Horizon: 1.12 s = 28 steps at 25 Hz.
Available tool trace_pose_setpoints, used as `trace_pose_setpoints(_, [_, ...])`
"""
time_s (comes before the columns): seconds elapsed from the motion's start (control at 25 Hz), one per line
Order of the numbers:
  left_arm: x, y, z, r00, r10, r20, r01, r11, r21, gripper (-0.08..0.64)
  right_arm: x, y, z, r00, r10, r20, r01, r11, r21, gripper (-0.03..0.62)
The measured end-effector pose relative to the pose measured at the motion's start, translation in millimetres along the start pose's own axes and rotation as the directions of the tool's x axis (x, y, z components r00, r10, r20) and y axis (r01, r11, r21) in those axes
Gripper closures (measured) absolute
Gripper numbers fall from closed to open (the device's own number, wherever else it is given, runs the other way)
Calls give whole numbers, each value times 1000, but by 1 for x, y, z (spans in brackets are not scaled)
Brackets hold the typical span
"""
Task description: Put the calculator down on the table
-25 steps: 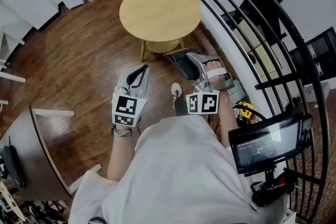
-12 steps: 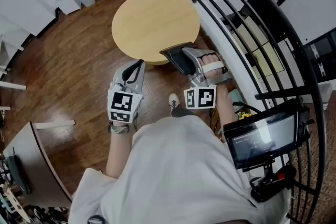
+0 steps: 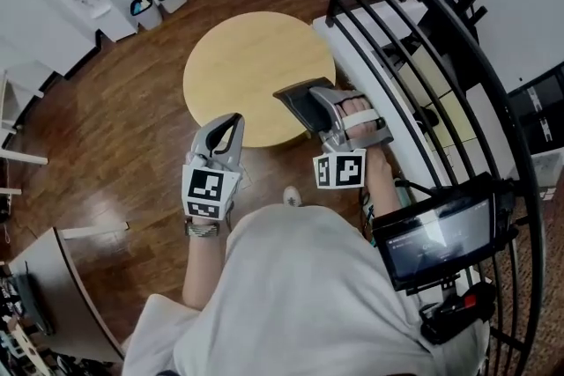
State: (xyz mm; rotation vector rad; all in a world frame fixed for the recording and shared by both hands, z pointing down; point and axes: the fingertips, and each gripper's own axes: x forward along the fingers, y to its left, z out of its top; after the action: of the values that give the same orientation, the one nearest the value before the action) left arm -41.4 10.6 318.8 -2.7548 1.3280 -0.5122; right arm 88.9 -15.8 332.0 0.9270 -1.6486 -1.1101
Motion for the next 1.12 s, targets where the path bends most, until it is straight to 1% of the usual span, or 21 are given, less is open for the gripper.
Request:
trace_pose_setpoints(0.12, [9, 2, -4, 1000, -2, -17, 2, 1000, -10, 548, 12, 1, -4, 1000, 11, 11, -11, 1000, 8, 485])
trace_pose_setpoints(0.24, [11, 9, -10, 1000, -2, -26, 1, 1000, -21, 549, 19, 5, 2, 1000, 14, 25, -15, 1000, 13, 485])
trace_pose_setpoints(0.48, [10, 28, -11, 1000, -2, -12, 2, 999, -34, 549, 34, 16, 13, 999, 50, 15, -50, 999, -5, 485])
trace_pose_setpoints(0.6, [10, 35, -14, 1000, -18, -7, 17, 999, -51, 549, 37, 11, 18, 999, 40, 1, -40, 999, -13, 485])
trace_pose_setpoints(0.8, [3, 56, -10, 999, -39, 22, 40, 999, -19, 548, 50, -5, 38, 1000, 4, -28, -4, 1000, -6, 485])
trace_pose_setpoints(1.0, [-1, 64, -23, 996, -85, 18, 86, 996, -26, 549, 68, -11, 49, 999, 0, -46, 2, 999, 43, 485])
trace_pose_setpoints(1.12, [-3, 62, -35, 993, -120, 3, 120, 992, -36, 549, 82, -13, 48, 999, 8, -50, -2, 992, 124, 485])
